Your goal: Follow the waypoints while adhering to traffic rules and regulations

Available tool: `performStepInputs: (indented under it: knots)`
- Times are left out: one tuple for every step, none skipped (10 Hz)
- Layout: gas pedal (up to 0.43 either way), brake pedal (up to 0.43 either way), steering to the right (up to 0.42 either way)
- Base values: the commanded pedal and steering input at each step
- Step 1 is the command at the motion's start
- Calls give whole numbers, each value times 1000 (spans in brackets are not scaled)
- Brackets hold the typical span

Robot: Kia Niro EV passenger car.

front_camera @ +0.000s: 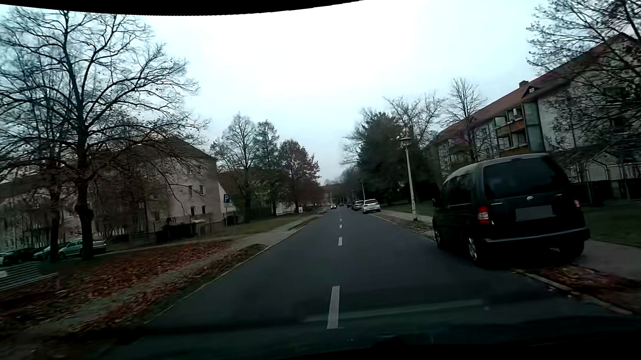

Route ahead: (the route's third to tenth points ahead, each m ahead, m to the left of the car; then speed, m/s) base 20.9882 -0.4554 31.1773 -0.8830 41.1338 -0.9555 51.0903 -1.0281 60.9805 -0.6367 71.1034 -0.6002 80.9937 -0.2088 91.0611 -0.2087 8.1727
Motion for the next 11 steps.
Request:
performStepInputs:
  knots:
    - [130, 0, -3]
    - [130, 0, -2]
    - [130, 0, 1]
    - [130, 0, 4]
    - [130, 0, 8]
    - [130, 0, 14]
    - [130, 0, 18]
    - [130, 0, 19]
    - [130, 0, 19]
    - [130, 0, 19]
    - [130, 0, 19]
